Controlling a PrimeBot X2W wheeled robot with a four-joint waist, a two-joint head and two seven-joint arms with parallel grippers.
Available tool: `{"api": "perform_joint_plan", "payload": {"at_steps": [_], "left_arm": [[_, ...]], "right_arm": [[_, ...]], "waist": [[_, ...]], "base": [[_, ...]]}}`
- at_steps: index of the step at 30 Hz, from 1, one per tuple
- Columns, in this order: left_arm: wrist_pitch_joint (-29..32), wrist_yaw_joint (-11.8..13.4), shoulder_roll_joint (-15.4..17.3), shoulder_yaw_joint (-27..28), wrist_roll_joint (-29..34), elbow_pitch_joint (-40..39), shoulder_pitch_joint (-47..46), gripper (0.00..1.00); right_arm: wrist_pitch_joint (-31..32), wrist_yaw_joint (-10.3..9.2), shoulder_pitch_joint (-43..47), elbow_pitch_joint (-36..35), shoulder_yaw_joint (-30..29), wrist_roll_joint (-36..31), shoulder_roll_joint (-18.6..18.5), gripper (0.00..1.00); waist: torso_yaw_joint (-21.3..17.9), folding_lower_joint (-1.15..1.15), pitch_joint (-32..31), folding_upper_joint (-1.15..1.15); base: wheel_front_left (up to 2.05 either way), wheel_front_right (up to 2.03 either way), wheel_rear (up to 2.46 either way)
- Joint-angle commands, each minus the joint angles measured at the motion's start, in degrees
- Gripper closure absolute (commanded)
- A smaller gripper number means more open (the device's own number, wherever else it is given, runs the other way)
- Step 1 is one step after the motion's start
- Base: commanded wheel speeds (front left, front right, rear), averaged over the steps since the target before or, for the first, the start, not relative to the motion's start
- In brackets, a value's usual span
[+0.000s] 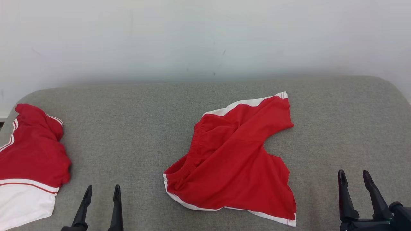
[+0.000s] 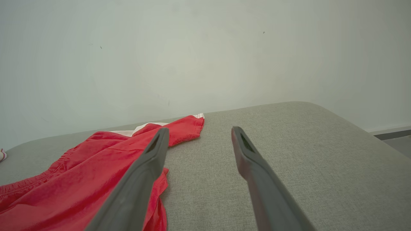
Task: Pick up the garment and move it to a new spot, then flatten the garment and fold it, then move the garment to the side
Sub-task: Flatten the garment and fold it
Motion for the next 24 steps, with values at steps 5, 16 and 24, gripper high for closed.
{"api": "perform_joint_plan", "payload": {"at_steps": [5,16,24], "left_arm": [[-0.19,-0.28,0.60,-0.04,1.31,0.37,1.00,0.00],[-0.19,-0.29,1.84,-1.79,1.63,1.33,-1.58,0.00],[-0.19,-0.34,6.27,-9.82,-0.85,6.14,-7.52,0.00]], "right_arm": [[0.00,-0.13,1.09,-0.17,-0.23,-0.52,0.75,0.00],[0.00,-0.13,0.85,0.87,1.21,-0.25,1.18,0.00],[-0.01,-0.13,0.04,2.27,6.11,0.24,-0.10,0.00]], "waist": [[0.31,0.00,-0.20,0.01],[0.55,0.00,0.09,0.01],[-0.93,0.00,1.44,0.01]], "base": [[0.00,0.00,0.00],[0.00,0.00,0.00],[0.00,0.00,0.00]]}}
